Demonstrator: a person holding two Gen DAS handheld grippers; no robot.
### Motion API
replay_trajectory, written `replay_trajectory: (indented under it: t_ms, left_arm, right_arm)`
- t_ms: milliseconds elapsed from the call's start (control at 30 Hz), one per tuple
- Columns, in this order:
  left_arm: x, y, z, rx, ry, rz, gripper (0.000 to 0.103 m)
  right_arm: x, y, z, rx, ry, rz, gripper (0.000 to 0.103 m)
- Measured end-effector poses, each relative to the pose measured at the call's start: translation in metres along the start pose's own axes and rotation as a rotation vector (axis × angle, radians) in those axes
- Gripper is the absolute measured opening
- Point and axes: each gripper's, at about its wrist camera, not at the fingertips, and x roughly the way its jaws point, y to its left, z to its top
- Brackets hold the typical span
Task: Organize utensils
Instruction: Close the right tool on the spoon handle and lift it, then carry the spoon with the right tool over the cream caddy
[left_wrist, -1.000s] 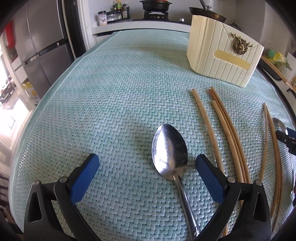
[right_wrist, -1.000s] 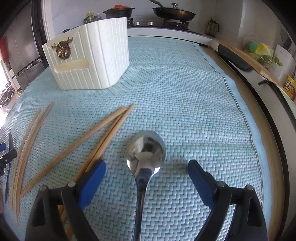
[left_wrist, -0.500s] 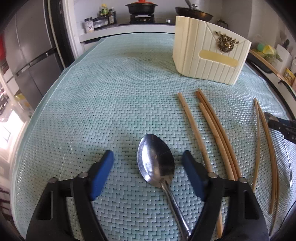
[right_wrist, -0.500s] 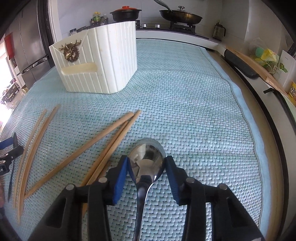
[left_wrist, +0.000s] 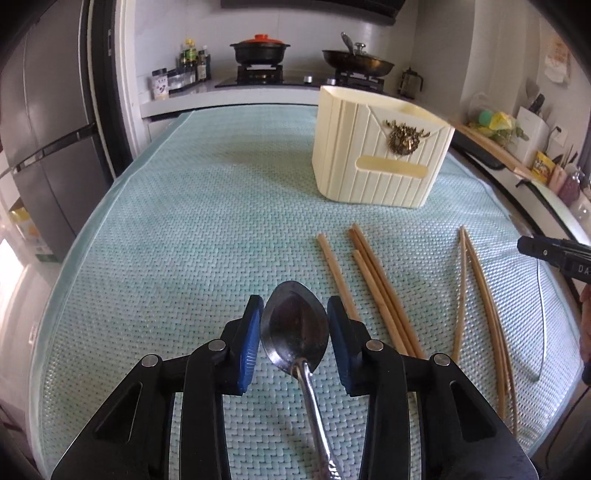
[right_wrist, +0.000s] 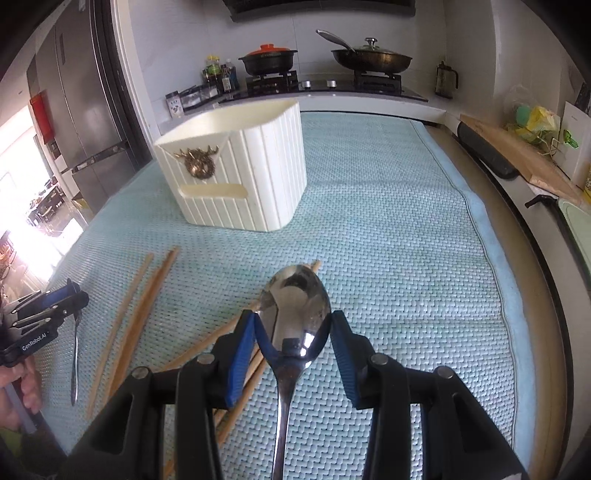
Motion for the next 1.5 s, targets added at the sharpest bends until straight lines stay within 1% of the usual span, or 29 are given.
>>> replay_trajectory:
  t_ms: [200,467,733,1067,1267,1400,1500]
  left_arm:
    - [-0.033,-0.001,0.009,-0.007,-0.091,-0.027,0.036]
    - [-0.068,-0.004,0.018,-0.005,-0.172,-0.064,0.036]
    - [-0.083,-0.006,0.026,0.000,-0.203,-0.078,0.036]
    - [-0.087,-0.003,0.034,-0.012,-0.207,-0.087,0.036]
    - [-0.094,0.000,0.057,-0.007,-0.224,-0.103,0.036]
    - [-0.096,0.002,0.084,-0.004,-0.240,-0.121,0.036]
    - [-0.096,0.000,0.110,0.009,-0.257,-0.129,0.036]
  right_arm:
    - [-0.035,0.014,0.002,-0.016,-0.086,0.021,0.042]
    - [-0.073,0.025,0.001,-0.045,-0.201,0.003,0.042]
    - [-0.098,0.033,0.007,-0.073,-0.274,-0.019,0.042]
    - [-0.101,0.034,0.017,-0.088,-0.297,-0.036,0.042]
    - [-0.107,0.034,0.031,-0.094,-0.322,-0.043,0.042]
    - [-0.113,0.035,0.047,-0.103,-0.346,-0.048,0.042]
    - [-0.117,0.037,0.065,-0.114,-0.363,-0.051,0.042]
